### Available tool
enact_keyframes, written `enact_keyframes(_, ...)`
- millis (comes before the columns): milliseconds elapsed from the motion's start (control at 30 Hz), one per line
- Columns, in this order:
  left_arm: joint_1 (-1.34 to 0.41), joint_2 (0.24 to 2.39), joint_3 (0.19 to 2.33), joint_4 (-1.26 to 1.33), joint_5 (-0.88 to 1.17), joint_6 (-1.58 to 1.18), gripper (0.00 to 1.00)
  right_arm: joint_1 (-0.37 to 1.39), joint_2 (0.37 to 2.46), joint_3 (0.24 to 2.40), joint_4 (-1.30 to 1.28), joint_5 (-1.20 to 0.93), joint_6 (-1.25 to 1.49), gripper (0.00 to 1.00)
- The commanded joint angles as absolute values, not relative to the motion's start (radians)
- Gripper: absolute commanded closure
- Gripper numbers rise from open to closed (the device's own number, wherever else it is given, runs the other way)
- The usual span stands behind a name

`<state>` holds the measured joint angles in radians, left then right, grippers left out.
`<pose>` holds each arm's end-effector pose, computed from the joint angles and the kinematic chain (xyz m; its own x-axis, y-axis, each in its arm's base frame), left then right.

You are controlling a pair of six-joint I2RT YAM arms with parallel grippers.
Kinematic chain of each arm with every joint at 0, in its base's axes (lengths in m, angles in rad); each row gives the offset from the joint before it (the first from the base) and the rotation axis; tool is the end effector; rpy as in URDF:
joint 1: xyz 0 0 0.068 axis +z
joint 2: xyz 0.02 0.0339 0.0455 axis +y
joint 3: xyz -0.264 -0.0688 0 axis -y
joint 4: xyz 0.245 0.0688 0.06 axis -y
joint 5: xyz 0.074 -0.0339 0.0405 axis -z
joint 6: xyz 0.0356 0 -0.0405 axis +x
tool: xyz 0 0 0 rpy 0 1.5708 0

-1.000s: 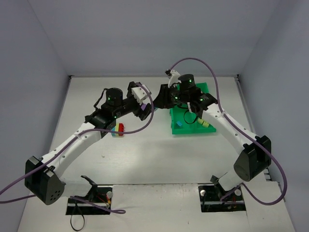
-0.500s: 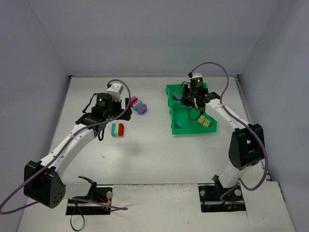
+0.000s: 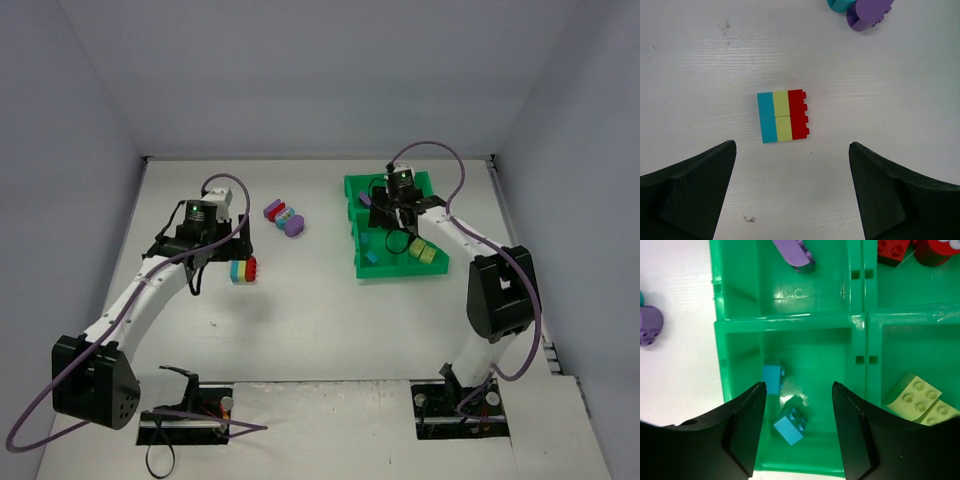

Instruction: Sort the legos into containers by color

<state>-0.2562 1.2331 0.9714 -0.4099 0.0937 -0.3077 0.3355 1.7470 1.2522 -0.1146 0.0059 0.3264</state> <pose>0.2607 -0.0717 0.2891 -0.6715 -0.1358 -0.7284 0.1257 0.9479 -0.2926 0.3780 0.1316 0.2471 -0.6160 0.1248 -0.7778 -0.1342 0.9563 0.2597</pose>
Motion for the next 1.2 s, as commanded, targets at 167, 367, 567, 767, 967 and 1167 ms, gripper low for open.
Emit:
enact_keyframes(167, -0.250, 1.307, 1.006, -0.403, 0.136, -0.258, 0.13, 0.356, 1.534, 1.209, -0.068, -0.087, 0.269, 0.48)
enact_keyframes(367, -0.224, 1.400, 1.120, -0.509, 0.167, -0.169, 0.12, 0.362, 1.430, 1.158, -0.066, -0.143, 0.239, 0.48)
enact_keyframes(567, -0.202, 1.437, 1.109, -0.532, 0.161, -0.310, 0.13, 0.380, 1.385, 1.121, -0.064, -0.164, 0.250, 0.47)
enact_keyframes(767, -0.204, 1.422, 1.052, -0.473, 0.173, -0.417, 0.13, 0.413, 1.384, 1.088, -0.063, -0.164, 0.256, 0.47)
enact_keyframes(967, -0.204, 1.405, 1.086, -0.517, 0.230, -0.122, 0.12, 0.434, 1.374, 1.078, -0.058, -0.189, 0.230, 0.47)
enact_keyframes(1167, -0.204, 1.361, 1.077, -0.494, 0.368, 0.329, 0.13, 0.459, 1.345, 1.071, -0.057, -0.218, 0.183, 0.46)
